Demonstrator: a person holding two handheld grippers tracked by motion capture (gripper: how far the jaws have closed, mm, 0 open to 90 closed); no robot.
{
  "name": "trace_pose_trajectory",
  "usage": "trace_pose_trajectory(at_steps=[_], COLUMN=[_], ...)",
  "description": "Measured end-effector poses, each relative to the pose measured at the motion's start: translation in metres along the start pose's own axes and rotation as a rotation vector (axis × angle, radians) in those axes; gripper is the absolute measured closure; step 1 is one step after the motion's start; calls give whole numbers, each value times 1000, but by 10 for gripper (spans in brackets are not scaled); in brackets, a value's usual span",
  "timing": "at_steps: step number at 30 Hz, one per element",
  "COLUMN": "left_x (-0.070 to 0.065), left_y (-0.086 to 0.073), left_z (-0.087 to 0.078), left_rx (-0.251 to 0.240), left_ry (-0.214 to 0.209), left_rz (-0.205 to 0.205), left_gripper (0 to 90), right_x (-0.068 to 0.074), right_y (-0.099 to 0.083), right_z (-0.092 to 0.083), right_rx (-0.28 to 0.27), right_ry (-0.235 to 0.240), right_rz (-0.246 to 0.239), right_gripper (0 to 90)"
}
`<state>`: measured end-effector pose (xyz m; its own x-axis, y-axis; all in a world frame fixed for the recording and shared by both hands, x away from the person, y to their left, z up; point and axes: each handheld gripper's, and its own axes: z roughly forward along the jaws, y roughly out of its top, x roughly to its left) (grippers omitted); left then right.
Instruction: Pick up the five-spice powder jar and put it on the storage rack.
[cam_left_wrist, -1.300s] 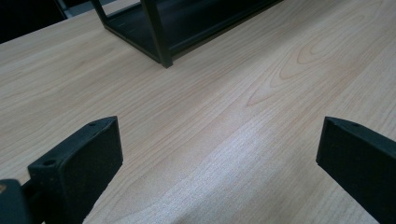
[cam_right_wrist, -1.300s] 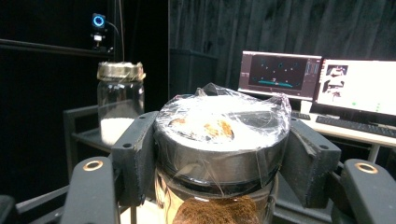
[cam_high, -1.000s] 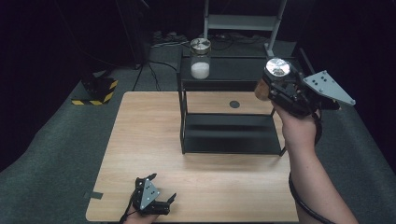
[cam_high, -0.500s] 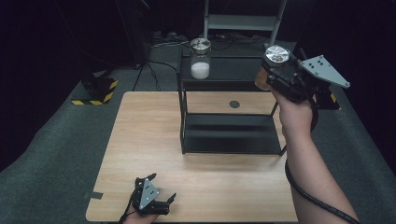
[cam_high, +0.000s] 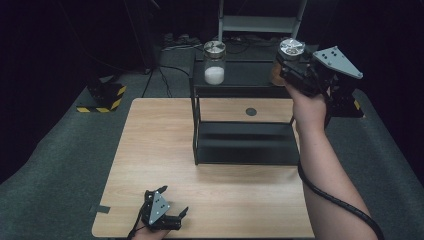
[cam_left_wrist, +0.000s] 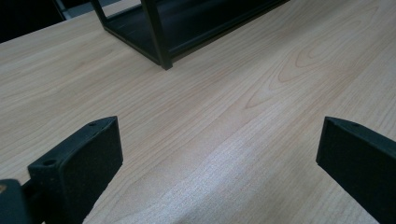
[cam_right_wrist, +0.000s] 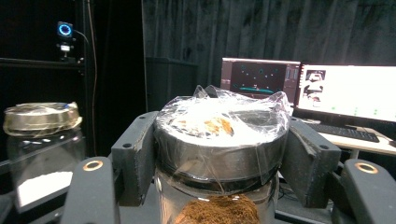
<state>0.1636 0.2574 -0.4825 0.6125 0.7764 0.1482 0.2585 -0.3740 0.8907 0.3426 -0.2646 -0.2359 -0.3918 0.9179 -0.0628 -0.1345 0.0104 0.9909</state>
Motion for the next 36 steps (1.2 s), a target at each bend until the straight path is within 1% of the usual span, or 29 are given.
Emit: trace_pose_trajectory(at_steps=[4, 6, 9, 13, 17, 20, 30, 36], left_x=[0, 0, 0, 0, 0, 1, 2, 2], left_y=[-1, -1, -1, -1, -2, -2, -3, -3], left_z=[0, 0, -1, -1, -1, -1, -2, -2], left_rx=[-4, -4, -6, -7, -8, -10, -17, -16], left_ry=[-1, -1, -1, 0, -1, -3, -6, -7], left_rz=[-3, -3, -4, -1, 1, -1, -6, -8], left_gripper=[6, 6, 7, 7, 6, 6, 7, 6], right_x=[0, -2, -2, -2, -1, 0, 0, 1], right_y=[-2, -3, -6, -9, -14, -17, -20, -20], right_z=[8, 11, 15, 20, 25, 30, 35, 37], right_rx=[0, -3, -10, -9, -6, 3, 19, 22], right_ry=[-9, -8, -10, -14, -20, -29, -24, -20], right_rz=[-10, -3, -8, -2, -7, 8, 17, 9], right_gripper=[338, 339, 338, 338, 338, 339, 338, 337])
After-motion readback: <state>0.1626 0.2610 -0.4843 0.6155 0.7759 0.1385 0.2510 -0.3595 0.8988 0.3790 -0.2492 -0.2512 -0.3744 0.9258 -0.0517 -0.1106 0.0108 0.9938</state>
